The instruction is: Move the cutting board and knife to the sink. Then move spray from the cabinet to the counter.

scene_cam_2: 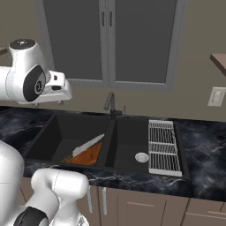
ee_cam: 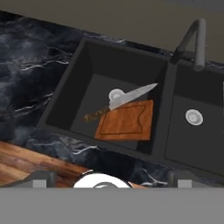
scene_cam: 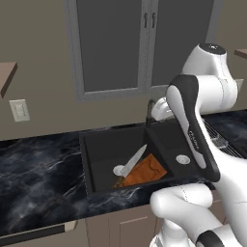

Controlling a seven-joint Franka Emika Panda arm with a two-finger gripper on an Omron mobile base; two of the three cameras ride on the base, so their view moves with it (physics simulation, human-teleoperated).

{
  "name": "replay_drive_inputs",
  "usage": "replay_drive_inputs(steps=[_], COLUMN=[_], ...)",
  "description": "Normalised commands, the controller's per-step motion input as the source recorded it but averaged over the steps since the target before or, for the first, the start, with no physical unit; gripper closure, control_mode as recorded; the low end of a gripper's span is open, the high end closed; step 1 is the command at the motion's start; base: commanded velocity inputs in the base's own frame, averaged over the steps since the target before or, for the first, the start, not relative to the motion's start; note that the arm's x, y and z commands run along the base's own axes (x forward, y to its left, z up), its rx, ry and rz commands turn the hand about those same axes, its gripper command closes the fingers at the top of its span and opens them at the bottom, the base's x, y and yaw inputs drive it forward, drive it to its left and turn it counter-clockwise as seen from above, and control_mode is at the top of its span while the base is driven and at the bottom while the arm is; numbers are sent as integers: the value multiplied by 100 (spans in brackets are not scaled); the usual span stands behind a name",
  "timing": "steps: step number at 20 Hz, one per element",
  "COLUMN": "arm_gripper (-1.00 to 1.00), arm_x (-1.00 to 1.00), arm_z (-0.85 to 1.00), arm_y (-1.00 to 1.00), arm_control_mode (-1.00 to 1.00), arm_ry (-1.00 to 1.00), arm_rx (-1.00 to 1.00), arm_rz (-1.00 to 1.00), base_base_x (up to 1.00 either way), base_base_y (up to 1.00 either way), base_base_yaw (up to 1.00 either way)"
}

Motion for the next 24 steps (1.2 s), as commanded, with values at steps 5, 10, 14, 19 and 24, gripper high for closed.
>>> replay_drive_inputs(steps=[5,10,14,19,24], arm_gripper=[-100,-100,-100,-100,-100], arm_x=[0,0,0,0,0], arm_z=[-5,0,0,0,0], arm_y=[0,0,0,0,0], arm_control_mode=[100,100,100,100,100], arm_ry=[3,0,0,0,0], arm_rx=[-1,0,0,0,0], arm_rz=[7,0,0,0,0], base_base_x=[-14,-100,-100,-61,0], base_base_y=[0,-19,-30,-26,-31], base_base_yaw=[3,5,0,-30,-88])
